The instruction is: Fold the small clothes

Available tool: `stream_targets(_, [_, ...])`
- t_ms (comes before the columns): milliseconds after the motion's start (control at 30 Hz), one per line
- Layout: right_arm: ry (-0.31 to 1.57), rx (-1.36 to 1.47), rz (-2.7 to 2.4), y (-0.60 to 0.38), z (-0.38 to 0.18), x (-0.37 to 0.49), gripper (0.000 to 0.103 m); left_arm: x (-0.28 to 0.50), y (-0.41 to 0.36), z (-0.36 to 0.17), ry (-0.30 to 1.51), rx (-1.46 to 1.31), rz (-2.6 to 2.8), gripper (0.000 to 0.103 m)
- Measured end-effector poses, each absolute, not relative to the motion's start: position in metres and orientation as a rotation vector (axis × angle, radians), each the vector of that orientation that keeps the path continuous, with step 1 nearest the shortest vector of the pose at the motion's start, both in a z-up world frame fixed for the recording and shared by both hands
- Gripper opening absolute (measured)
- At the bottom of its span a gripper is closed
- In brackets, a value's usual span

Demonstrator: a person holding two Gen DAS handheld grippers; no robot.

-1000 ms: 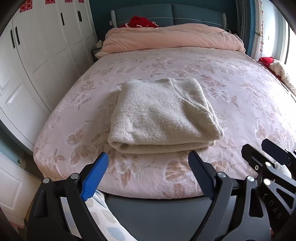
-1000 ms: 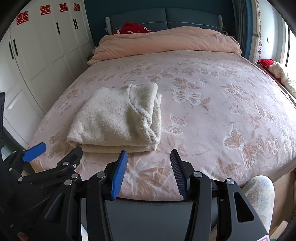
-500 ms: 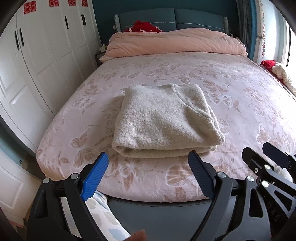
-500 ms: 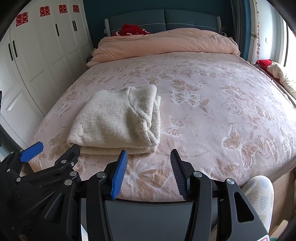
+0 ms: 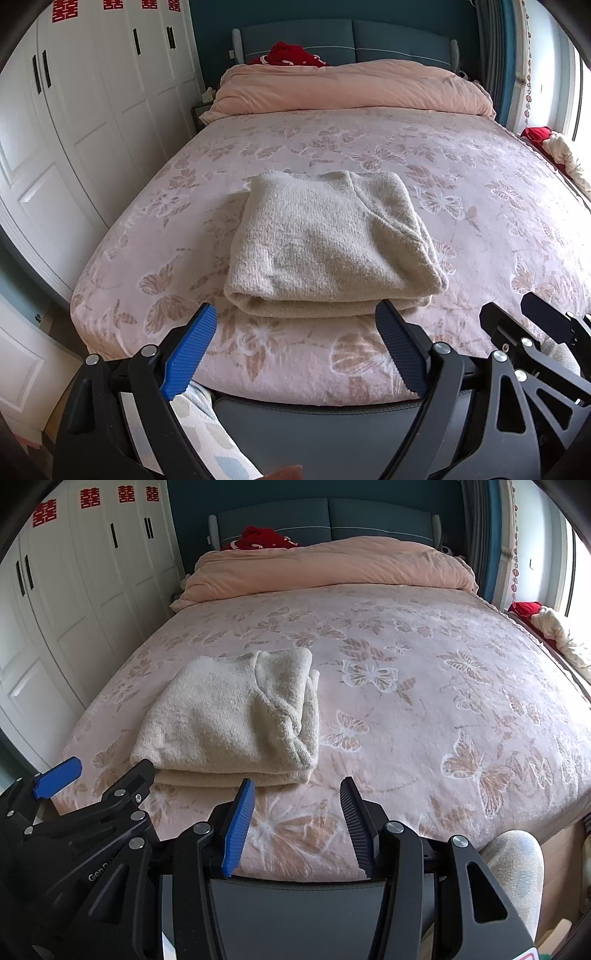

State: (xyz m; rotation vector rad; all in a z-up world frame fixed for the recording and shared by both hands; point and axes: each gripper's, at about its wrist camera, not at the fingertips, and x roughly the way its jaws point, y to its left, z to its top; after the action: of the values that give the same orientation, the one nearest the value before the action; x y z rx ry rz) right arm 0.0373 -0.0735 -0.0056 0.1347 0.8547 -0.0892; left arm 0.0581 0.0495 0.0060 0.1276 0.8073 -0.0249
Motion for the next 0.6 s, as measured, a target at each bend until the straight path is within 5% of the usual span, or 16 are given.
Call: stream_targets(600, [0.861, 0.144, -0.099, -0.0720, -0.0097, 0.0351, 0.048, 0.0580, 0.0453, 0.0019, 0.823, 0.133, -0.037, 0.085])
